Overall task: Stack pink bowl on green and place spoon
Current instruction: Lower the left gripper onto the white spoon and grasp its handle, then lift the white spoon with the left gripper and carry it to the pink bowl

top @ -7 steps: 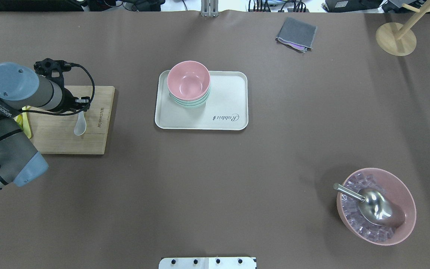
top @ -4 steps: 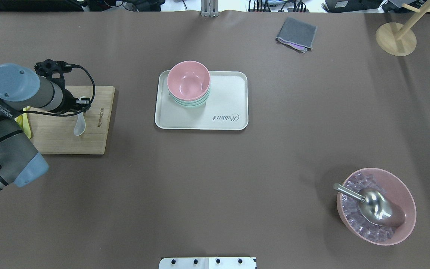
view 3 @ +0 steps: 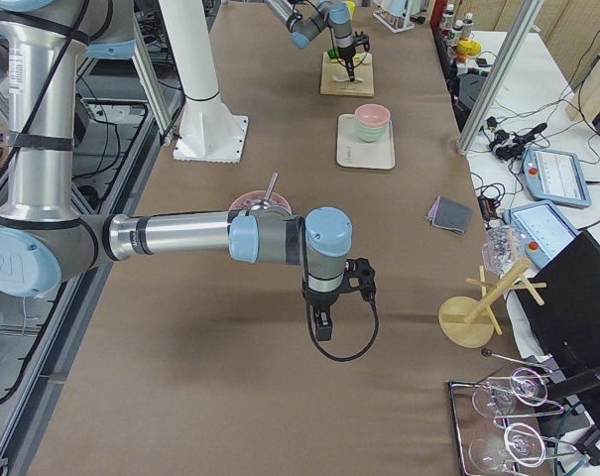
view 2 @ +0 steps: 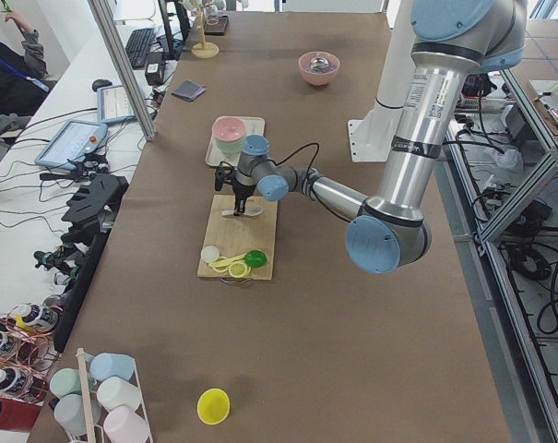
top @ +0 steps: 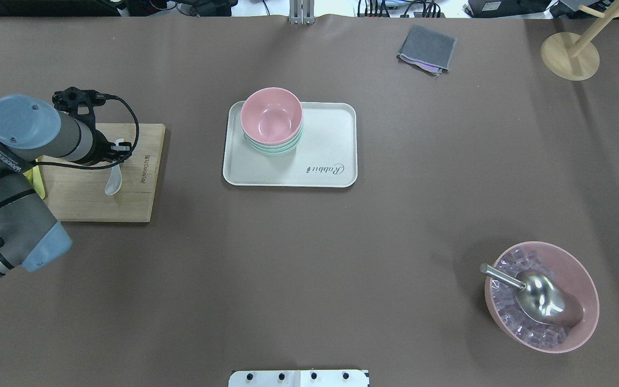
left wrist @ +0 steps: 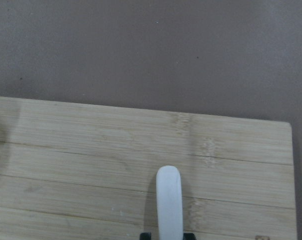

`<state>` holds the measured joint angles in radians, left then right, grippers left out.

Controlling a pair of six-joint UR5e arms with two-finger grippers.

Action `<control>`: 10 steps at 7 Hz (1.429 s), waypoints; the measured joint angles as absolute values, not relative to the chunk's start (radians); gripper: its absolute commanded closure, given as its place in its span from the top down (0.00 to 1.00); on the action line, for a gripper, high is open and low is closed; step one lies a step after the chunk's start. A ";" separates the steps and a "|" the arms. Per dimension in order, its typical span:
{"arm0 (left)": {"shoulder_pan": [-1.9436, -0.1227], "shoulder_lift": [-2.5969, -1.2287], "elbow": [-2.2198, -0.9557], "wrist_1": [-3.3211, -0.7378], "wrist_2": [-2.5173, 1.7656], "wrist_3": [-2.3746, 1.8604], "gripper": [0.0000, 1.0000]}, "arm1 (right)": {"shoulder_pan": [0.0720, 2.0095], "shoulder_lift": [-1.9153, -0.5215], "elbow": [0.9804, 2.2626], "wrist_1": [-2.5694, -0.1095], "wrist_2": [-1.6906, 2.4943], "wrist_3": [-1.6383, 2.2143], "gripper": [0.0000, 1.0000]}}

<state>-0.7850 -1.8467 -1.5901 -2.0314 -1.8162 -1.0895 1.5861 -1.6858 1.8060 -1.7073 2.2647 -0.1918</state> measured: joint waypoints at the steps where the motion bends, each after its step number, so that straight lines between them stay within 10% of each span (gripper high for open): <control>1: -0.785 -1.850 -1.604 -2.035 -1.817 -1.092 0.00 | 1.586 -1.686 1.806 -1.707 2.264 -0.192 1.00; 10: -0.658 -2.318 -1.499 -1.872 -1.537 -1.841 0.00 | 1.586 -1.702 1.796 -1.707 2.264 -0.192 1.00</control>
<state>-0.6582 -2.3175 -1.4995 -1.8720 -1.5370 -1.8405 1.5861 -1.7021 1.7963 -1.7073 2.2641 -0.1921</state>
